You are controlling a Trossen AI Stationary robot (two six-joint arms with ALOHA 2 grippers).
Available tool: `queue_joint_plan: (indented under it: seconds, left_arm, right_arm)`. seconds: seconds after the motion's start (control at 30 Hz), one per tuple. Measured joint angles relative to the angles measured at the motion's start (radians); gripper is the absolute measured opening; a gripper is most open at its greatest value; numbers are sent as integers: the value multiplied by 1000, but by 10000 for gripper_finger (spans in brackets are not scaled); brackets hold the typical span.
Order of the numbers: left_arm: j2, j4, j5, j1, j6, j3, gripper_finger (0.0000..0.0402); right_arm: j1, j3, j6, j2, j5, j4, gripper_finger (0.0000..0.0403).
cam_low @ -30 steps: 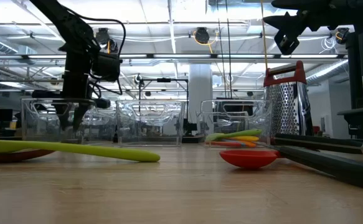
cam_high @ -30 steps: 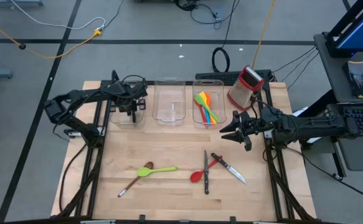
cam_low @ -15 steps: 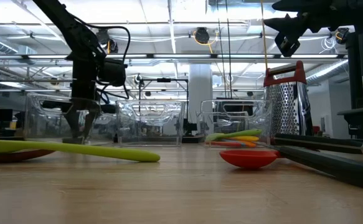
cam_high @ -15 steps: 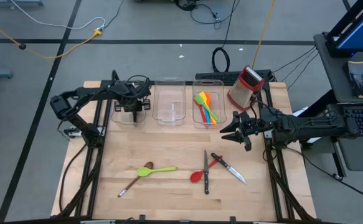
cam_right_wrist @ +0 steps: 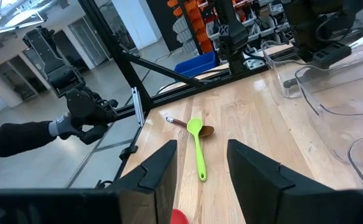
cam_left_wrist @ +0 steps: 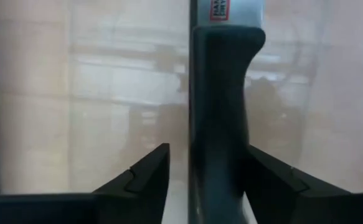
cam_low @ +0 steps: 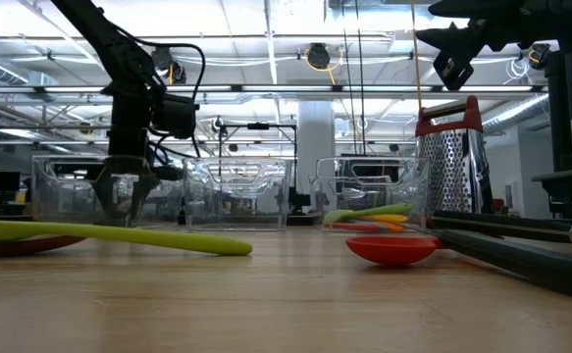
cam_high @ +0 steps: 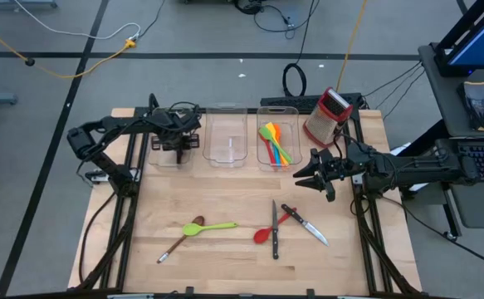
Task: Pick & Place Kitchen Items
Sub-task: Put the black knife into the left transparent bin
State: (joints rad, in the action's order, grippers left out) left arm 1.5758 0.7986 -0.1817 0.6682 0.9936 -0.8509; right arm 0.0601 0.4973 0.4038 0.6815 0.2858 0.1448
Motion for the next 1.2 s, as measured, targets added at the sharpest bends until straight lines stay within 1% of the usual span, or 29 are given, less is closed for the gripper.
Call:
queue_joint_plan:
  seconds: [0.2, 0.3, 0.43, 0.57, 0.77, 0.87, 0.93, 1.0, 1.13, 1.2]
  left_arm:
    - [-5, 15, 39, 0, -5, 0, 223]
    - [-15, 18, 52, 0, -5, 0, 229]
    - [-58, 18, 51, 0, 2, -2, 230]
    - [-145, 17, 38, 0, 3, -2, 230]
    - [-312, 14, 30, -6, -9, -2, 230]
    - [-396, 12, 54, -27, -47, -2, 230]
    - [-449, 12, 61, -53, -70, -2, 230]
    - [-498, 11, 62, -85, -89, -2, 230]
    - [-581, -15, 39, -169, -123, -2, 230]
    - [-613, -46, 26, -214, -165, -2, 230]
  right_arm:
    - [0, 0, 0, 0, 0, 0, 132]
    - [0, 0, 0, 0, 0, 0, 132]
    - [0, 0, 3, 0, 0, 0, 132]
    - [0, 0, 3, 0, 0, 0, 132]
    - [0, 0, 7, 0, 1, 0, 132]
    - [0, 0, 95, 0, 3, 0, 132]
    - [0, 0, 159, 0, 3, 0, 132]
    - [0, 0, 188, 0, 4, 0, 132]
    - [0, 0, 179, 0, 4, 0, 132]
    - [0, 0, 178, 0, 4, 0, 132]
